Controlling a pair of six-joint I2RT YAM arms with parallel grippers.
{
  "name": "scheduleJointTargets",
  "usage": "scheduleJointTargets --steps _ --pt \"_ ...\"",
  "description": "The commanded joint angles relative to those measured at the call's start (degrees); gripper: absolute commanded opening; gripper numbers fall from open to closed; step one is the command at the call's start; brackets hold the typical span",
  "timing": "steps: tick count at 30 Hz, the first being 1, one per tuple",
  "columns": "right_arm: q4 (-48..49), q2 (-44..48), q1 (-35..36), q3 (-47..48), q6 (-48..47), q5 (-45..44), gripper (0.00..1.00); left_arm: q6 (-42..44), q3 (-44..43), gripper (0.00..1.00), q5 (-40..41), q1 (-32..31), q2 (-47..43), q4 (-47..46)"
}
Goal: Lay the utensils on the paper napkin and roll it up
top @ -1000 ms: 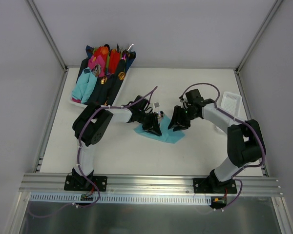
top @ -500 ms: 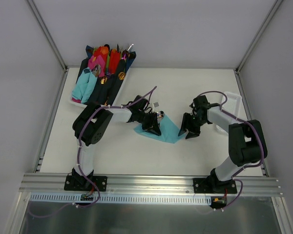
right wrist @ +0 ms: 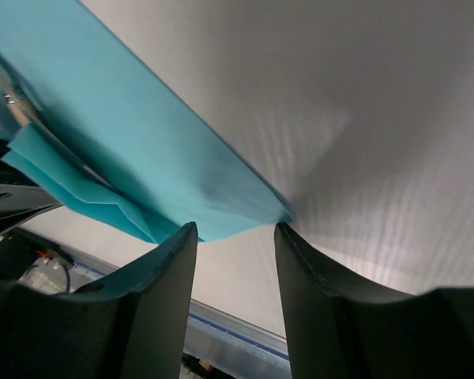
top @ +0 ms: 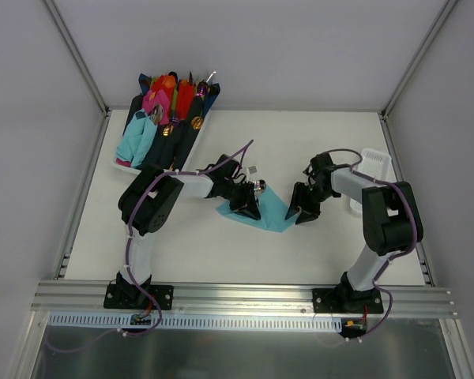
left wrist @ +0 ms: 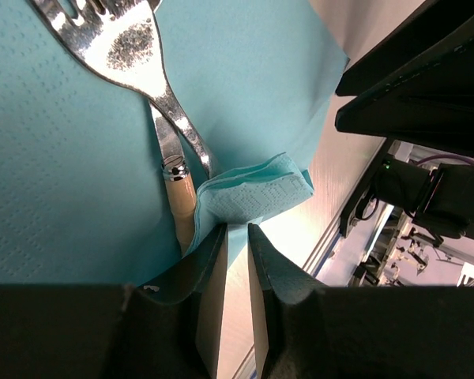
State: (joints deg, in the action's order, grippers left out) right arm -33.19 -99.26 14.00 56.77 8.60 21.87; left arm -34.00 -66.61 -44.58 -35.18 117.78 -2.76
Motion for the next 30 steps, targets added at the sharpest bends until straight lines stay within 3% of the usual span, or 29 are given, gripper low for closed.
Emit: scheduleJointTargets --steps 1,13,21,26,30 --pt "7.2 -3.3 0.2 -0.7 0.8 5.2 0.47 0.2 -0.5 0.18 2.6 0.5 1.3 0.8" --pt "16.7 -0.8 0.2 -5.4 3.8 16.1 0.44 0.2 -0.5 0.18 2.5 0.7 1.5 0.8" --pt "18.6 3.0 0.7 -4.9 6.2 17.7 0.45 0.1 -0.5 0.18 2.6 1.0 1.6 0.8" --pt "18.4 3.4 2.4 -3.9 7.7 16.1 0.24 0.1 -0.5 0.18 2.6 1.1 1.6 0.9" --pt "18.2 3.2 4.2 -2.2 9.5 15.4 0.15 0.2 -0.5 0.18 2.8 1.2 1.5 1.2"
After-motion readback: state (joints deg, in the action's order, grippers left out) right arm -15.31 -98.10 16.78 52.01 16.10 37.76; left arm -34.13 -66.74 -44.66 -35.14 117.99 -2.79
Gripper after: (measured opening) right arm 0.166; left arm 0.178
